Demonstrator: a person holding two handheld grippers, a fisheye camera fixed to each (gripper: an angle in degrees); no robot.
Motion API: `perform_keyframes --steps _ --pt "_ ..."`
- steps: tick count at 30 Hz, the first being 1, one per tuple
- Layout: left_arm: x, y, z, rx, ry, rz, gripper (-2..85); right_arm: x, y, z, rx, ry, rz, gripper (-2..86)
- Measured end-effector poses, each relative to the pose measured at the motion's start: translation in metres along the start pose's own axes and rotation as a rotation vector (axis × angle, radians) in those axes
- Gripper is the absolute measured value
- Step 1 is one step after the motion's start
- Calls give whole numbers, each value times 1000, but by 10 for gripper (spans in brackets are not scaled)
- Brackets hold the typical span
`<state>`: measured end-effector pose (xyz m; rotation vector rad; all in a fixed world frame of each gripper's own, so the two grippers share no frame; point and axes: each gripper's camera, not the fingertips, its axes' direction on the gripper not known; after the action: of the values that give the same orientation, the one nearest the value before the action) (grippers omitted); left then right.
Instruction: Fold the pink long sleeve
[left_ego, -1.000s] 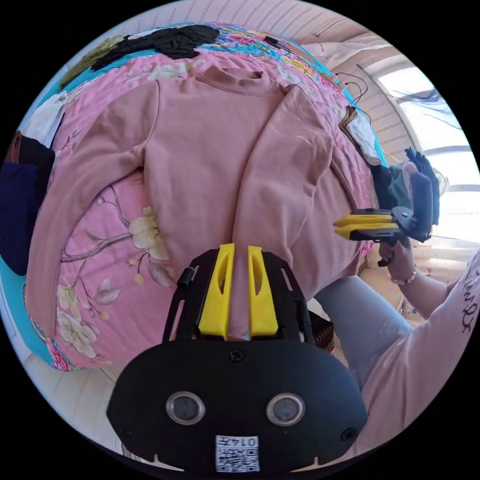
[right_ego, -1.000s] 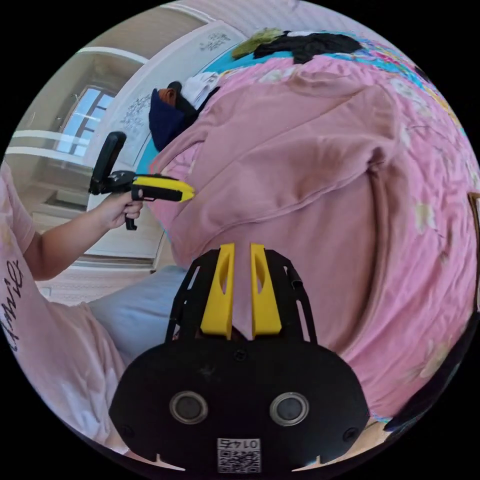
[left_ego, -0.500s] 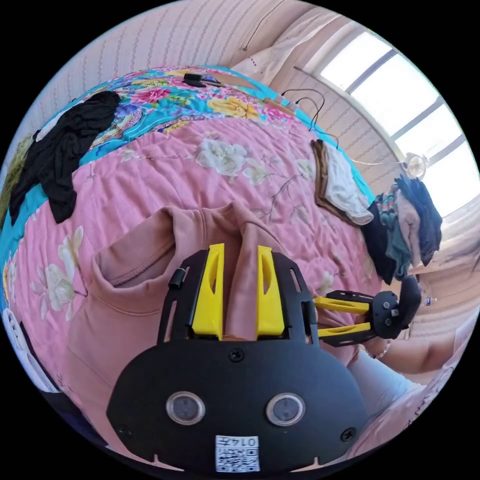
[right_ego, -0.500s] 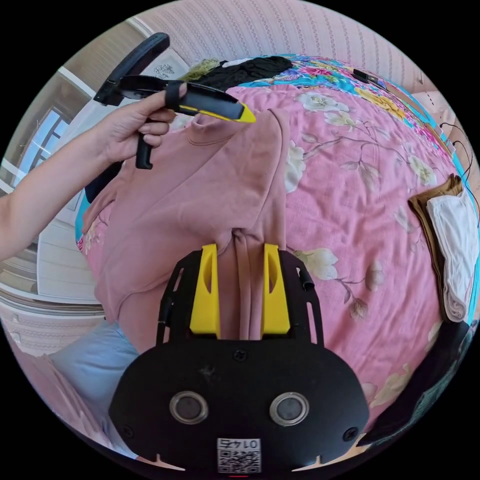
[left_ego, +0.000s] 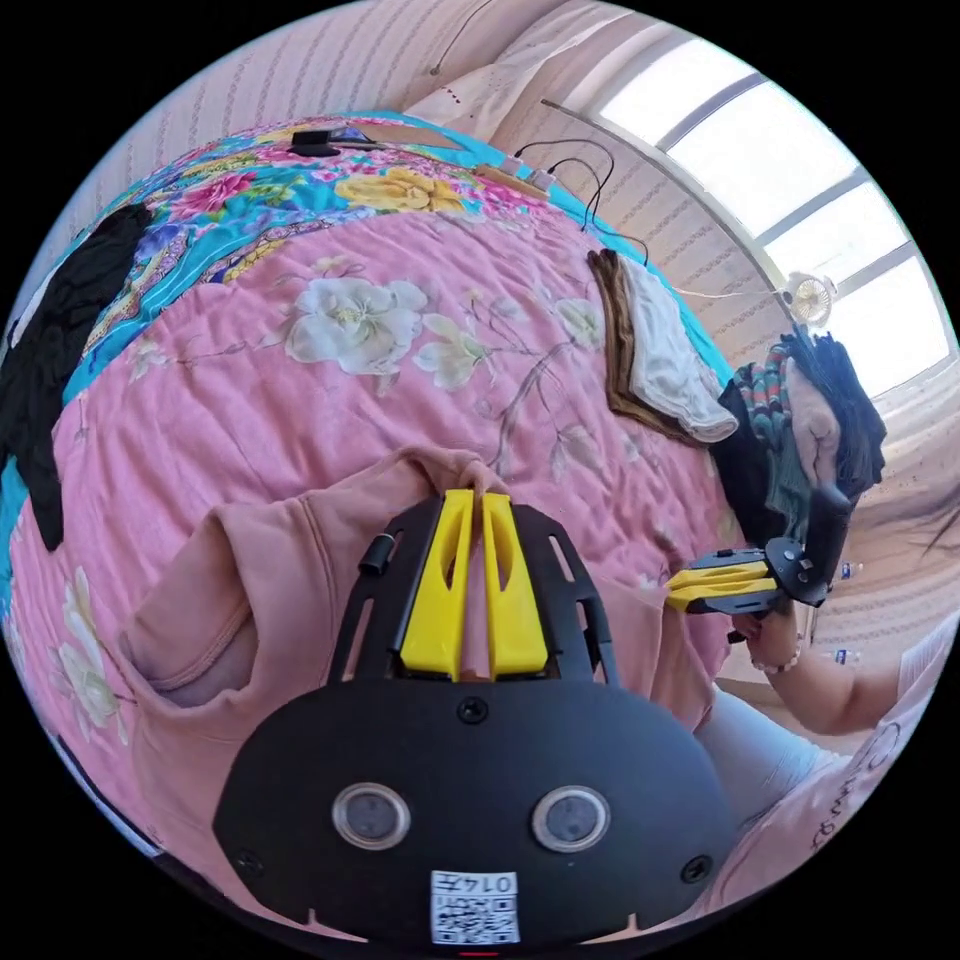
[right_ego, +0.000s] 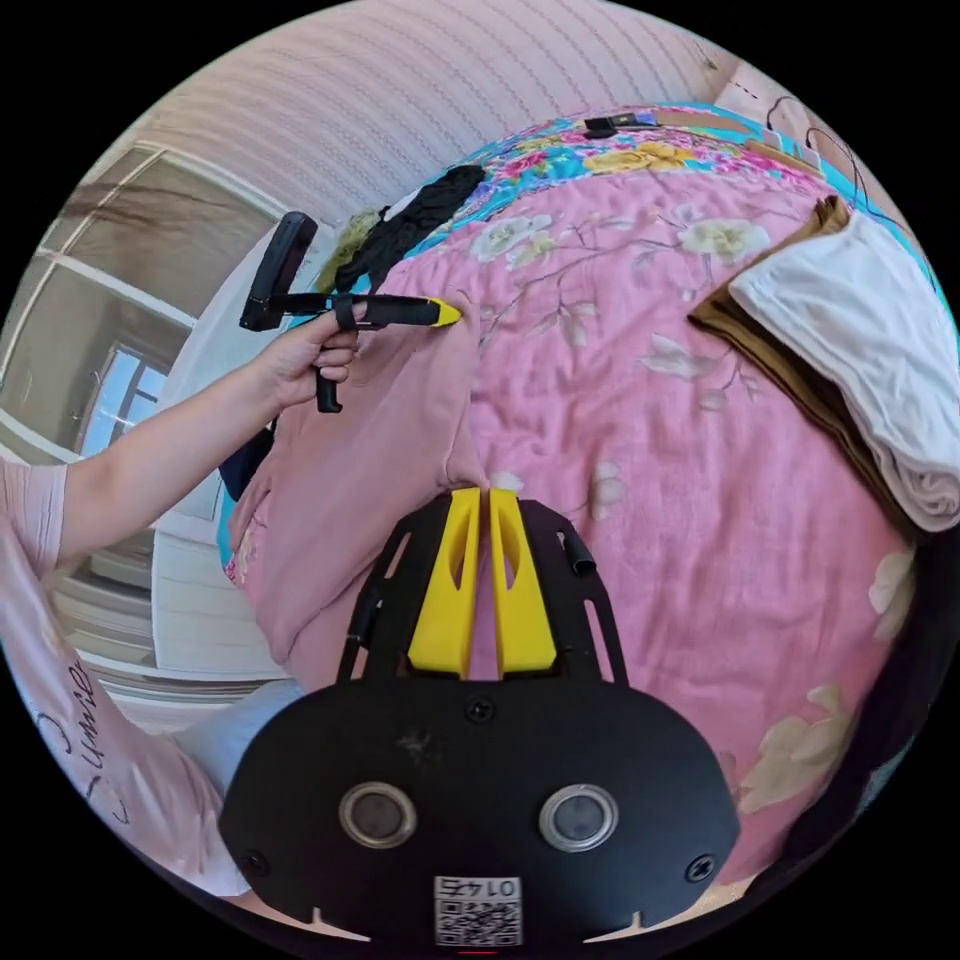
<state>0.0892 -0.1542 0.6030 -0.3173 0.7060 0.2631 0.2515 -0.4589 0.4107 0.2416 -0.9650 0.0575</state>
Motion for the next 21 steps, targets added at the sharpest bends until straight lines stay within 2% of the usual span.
perform_keyframes --steps 1,3,6,8,12,15,17,21 --pt "2 4 13 -50 -47 0 -1 4 2 14 -22 23 11 9" --pt "4 17 8 21 -41 -2 5 2 6 34 -41 73 -28 9" --pt "1 39 -21 58 42 -88 38 3 10 43 -26 55 -28 11" --pt "2 74 -63 104 27 -115 79 2 16 48 -10 40 -29 15" --pt "3 163 -143 179 -48 -133 78 -11 26 54 17 88 -67 32" --pt "20 278 -218 282 -92 -141 61 -33 45 49 84 184 -88 54" --pt "51 386 -265 334 -204 -161 46 -56 75 47 145 203 -118 58" --pt "100 546 -303 387 -278 -265 42 -95 129 66 122 166 -182 53"
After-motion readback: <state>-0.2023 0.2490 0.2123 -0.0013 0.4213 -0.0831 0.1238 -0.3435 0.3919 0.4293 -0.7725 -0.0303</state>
